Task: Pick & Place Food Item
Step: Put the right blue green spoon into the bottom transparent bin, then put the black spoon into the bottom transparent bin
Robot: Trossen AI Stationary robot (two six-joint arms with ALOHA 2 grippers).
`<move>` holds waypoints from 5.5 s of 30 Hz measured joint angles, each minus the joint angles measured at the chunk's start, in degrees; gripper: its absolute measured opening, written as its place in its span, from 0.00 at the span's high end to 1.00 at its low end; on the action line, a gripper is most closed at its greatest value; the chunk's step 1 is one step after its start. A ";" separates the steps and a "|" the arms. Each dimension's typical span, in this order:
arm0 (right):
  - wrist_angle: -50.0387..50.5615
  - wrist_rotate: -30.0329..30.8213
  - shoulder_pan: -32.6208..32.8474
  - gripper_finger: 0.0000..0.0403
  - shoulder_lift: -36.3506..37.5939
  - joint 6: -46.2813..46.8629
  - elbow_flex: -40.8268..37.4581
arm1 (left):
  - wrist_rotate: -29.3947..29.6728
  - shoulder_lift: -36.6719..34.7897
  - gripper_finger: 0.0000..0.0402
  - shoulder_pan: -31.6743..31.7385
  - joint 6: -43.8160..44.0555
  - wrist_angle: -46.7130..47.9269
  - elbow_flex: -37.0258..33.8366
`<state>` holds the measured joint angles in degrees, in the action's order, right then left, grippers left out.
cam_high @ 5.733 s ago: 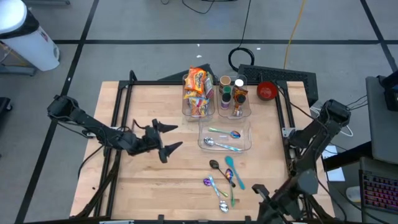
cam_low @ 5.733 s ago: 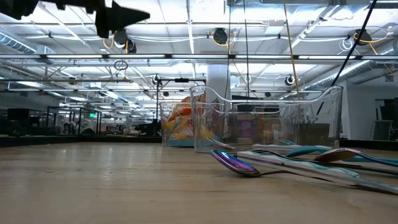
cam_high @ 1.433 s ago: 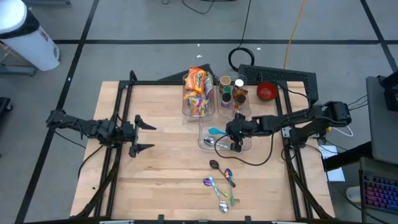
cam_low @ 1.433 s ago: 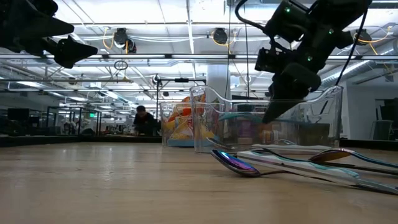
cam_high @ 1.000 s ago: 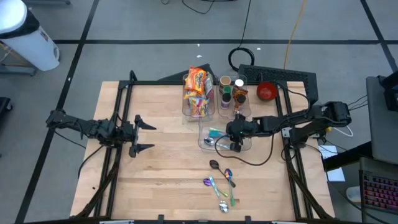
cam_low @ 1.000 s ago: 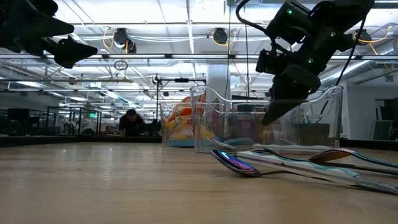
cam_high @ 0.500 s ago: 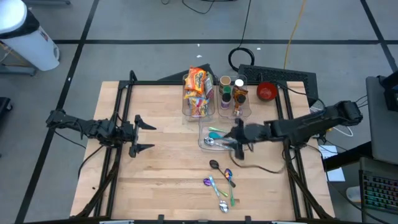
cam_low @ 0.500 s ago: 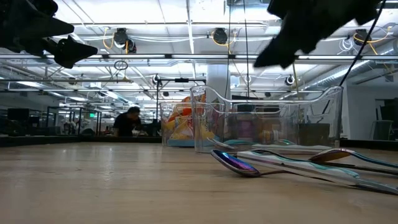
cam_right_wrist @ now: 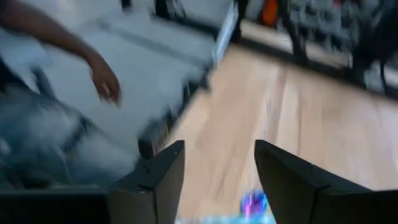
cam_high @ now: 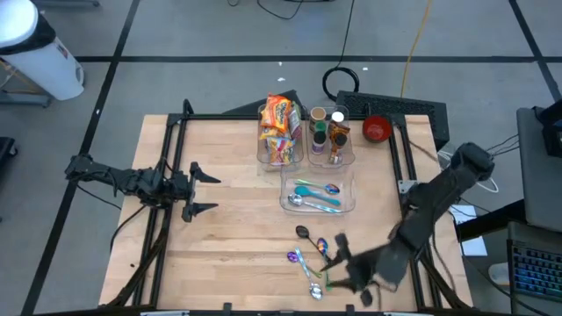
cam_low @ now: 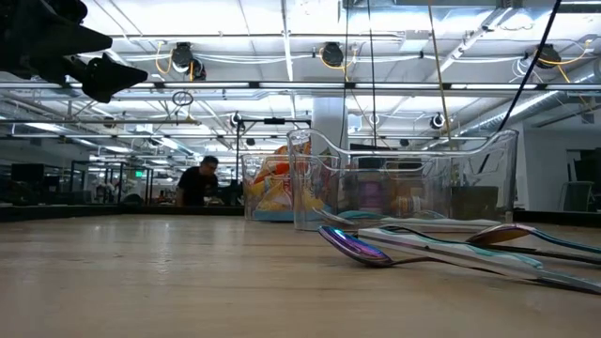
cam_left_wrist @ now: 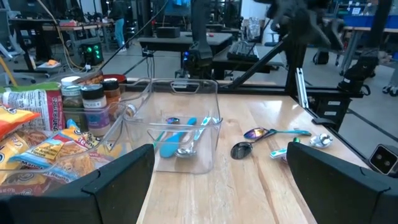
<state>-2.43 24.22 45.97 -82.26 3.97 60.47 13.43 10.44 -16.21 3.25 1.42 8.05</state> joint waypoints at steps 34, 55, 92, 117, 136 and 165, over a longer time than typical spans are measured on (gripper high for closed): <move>34.12 -21.93 -4.36 0.58 -22.33 36.26 5.79 | 0.00 -0.02 0.07 0.00 -0.02 0.04 0.00; 45.90 -11.04 -2.15 0.62 -11.01 56.76 -0.29 | 0.00 -0.02 0.07 0.00 -0.02 0.04 0.00; 20.36 -0.73 -4.43 1.00 10.50 32.24 -13.47 | 0.00 0.00 0.07 0.00 0.00 0.06 0.00; -6.91 -2.04 -38.40 0.99 13.86 -4.89 -29.67 | 0.00 0.00 0.07 0.00 0.00 0.06 0.00; -30.66 -11.66 -36.05 0.51 13.86 0.57 -33.93 | 0.00 0.00 0.07 0.00 0.00 0.05 0.00; 8.16 10.52 -4.50 0.44 -7.06 21.14 0.14 | 0.00 -0.01 0.07 0.00 -0.01 -0.03 0.02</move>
<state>5.72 34.74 41.47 -89.32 25.11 60.61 13.43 10.42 -16.21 3.24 1.38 8.08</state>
